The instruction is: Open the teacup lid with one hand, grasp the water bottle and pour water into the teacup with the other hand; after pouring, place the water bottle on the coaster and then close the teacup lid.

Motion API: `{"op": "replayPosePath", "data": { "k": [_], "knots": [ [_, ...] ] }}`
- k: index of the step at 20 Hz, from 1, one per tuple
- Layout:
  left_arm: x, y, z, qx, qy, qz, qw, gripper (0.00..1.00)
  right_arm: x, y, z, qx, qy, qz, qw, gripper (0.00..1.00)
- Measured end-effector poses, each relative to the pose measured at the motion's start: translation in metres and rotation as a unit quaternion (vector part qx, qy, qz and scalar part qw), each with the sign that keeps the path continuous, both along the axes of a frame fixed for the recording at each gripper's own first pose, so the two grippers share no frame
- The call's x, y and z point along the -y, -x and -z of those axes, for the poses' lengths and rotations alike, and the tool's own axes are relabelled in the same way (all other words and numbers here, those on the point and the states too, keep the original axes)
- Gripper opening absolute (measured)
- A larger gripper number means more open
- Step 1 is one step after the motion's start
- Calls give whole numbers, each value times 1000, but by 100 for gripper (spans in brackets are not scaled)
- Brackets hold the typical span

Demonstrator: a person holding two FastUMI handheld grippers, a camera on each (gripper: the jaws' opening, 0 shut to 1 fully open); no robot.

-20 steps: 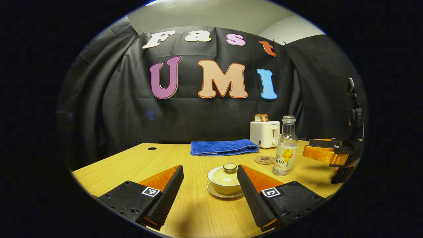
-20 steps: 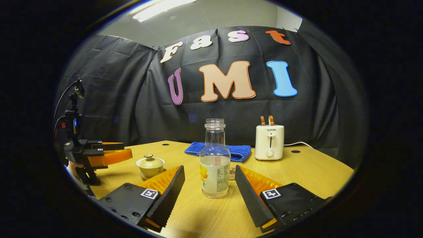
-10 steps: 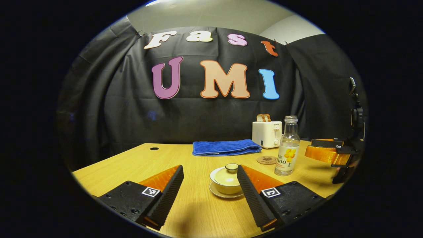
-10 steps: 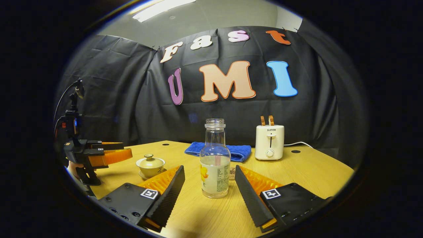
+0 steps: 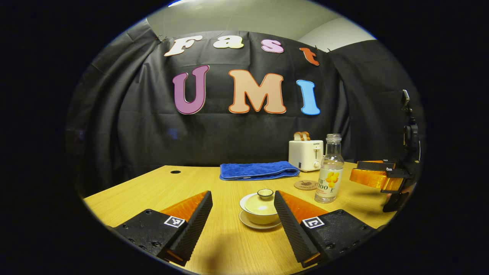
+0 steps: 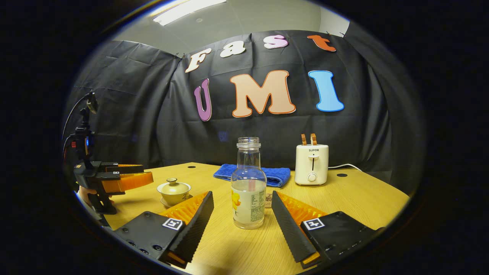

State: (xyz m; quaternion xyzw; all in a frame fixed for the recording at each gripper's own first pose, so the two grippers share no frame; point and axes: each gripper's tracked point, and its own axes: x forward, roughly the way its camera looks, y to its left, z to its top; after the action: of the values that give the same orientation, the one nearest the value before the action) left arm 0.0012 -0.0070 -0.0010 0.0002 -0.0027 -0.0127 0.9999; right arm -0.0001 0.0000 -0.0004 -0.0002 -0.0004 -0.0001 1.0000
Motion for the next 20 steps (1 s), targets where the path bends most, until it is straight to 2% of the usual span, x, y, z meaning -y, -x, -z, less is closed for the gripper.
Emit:
{"op": "replayPosePath", "data": {
  "k": [4,11,12,13,16,17,20],
  "knots": [
    [9,-5,-1,0,1,21,1000,95,0,0,0,0,0,0,1000,97],
    [17,-29,2,-6,2,29,1000,95,0,1,0,0,0,0,1000,99],
    [18,-32,3,-7,3,30,1000,95,0,1,0,0,0,0,1000,95],
    [19,-36,3,-7,3,31,999,95,0,1,-1,0,0,0,1000,99],
    [25,-43,5,-13,3,39,999,95,0,1,0,0,0,0,1000,95],
    [27,-46,6,-14,3,42,999,95,0,1,0,0,0,0,1000,97],
    [30,-55,8,-24,4,45,999,89,0,1,-1,0,0,-2,1000,95]
  ]
}}
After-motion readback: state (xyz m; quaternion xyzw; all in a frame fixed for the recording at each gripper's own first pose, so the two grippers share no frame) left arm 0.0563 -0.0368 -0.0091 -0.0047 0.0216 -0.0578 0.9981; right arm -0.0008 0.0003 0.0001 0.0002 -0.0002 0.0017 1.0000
